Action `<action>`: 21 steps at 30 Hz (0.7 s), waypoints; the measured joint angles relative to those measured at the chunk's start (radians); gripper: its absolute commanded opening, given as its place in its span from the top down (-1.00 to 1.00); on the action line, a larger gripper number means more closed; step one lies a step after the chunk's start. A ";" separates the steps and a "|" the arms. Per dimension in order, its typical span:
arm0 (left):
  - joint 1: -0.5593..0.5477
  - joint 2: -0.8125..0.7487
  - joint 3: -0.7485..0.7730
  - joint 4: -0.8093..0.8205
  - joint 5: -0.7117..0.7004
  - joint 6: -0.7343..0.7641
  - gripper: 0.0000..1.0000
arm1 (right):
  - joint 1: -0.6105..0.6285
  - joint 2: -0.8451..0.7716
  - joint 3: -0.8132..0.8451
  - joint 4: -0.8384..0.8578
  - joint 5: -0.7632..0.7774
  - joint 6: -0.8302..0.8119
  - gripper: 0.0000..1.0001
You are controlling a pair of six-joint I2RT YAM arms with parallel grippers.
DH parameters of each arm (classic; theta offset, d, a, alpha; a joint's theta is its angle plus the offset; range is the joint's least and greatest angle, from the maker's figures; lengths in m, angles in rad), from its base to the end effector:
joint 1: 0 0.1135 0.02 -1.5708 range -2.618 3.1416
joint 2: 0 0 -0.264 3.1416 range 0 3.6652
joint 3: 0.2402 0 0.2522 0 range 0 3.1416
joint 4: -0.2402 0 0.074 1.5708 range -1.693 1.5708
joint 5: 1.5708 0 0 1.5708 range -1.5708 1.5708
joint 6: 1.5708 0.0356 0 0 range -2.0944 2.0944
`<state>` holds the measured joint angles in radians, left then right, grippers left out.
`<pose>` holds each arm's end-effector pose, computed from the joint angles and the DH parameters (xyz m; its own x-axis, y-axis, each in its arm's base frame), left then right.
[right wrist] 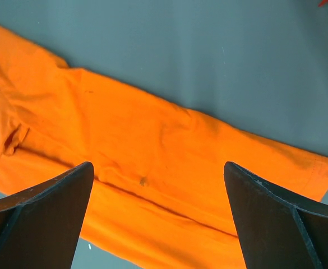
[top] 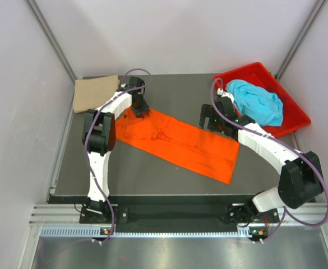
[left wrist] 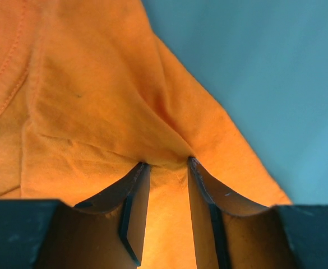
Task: Fold and stack the t-shirts
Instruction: Fold the tshirt
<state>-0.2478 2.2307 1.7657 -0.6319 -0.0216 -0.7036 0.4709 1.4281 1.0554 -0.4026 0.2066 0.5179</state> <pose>0.4633 -0.1164 0.1683 -0.8102 -0.4622 -0.3604 -0.3784 0.8821 -0.2806 0.2797 0.1342 0.2653 -0.6971 0.1888 -0.6916 0.0364 0.9728 0.2288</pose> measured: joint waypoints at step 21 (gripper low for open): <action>-0.015 0.489 0.523 0.663 0.345 -0.114 0.09 | 0.000 -0.064 0.005 0.009 0.014 0.006 -0.99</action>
<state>-0.2626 2.7197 2.2883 0.0311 0.3237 -0.8177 0.4709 1.3636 1.0607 -0.3939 0.2211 0.5240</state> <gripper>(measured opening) 0.445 0.995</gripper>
